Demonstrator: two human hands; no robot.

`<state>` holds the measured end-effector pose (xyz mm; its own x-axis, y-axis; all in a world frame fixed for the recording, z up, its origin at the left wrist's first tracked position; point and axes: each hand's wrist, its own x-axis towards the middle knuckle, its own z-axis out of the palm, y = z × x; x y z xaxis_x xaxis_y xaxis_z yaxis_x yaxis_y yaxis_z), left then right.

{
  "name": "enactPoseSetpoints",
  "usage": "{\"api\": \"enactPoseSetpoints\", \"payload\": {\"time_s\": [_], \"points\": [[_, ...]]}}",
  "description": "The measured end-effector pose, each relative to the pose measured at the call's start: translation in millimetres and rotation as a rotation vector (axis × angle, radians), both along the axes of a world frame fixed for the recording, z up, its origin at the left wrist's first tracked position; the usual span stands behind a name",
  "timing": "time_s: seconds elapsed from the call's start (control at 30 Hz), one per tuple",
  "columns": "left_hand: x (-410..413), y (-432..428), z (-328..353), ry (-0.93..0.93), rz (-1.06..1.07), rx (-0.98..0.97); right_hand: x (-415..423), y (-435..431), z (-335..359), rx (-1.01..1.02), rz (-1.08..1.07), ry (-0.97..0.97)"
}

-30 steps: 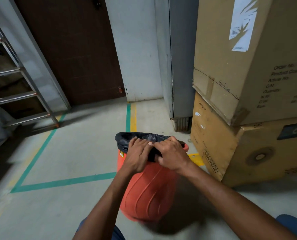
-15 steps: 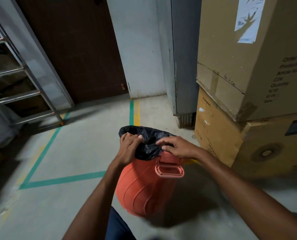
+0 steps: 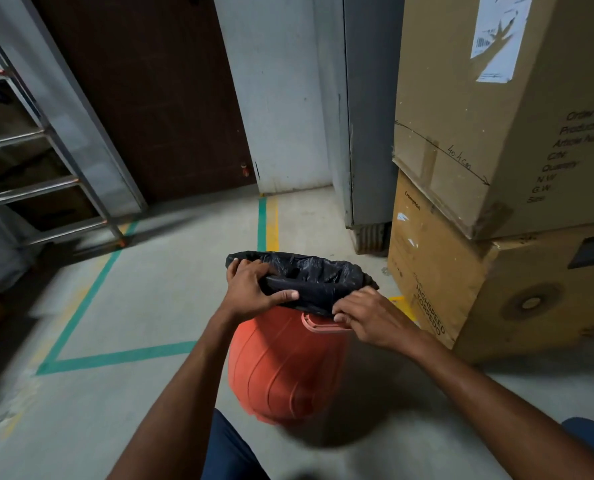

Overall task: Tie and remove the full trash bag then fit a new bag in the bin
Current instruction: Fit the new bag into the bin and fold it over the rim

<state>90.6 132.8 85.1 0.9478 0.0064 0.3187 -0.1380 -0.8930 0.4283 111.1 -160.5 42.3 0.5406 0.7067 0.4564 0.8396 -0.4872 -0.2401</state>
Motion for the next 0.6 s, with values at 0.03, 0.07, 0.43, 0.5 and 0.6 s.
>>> {"api": "enactPoseSetpoints", "payload": {"time_s": [0.03, 0.07, 0.43, 0.5, 0.6], "points": [[0, 0, -1, -0.006, 0.003, 0.009, 0, -1, -4, 0.028, -0.048, 0.024], [-1, 0, -1, -0.009, 0.010, 0.014, 1, -1, -6, 0.083, -0.115, 0.057], [-12, 20, 0, 0.018, -0.051, 0.012, 32, 2, 2, -0.200, -0.056, 0.024], [-14, 18, 9, 0.047, -0.052, 0.106, 28, 9, 3, -0.163, -0.056, 0.045], [-20, -2, 18, -0.014, -0.171, 0.352, 22, 21, 3, -0.056, -0.066, 0.096]]}}
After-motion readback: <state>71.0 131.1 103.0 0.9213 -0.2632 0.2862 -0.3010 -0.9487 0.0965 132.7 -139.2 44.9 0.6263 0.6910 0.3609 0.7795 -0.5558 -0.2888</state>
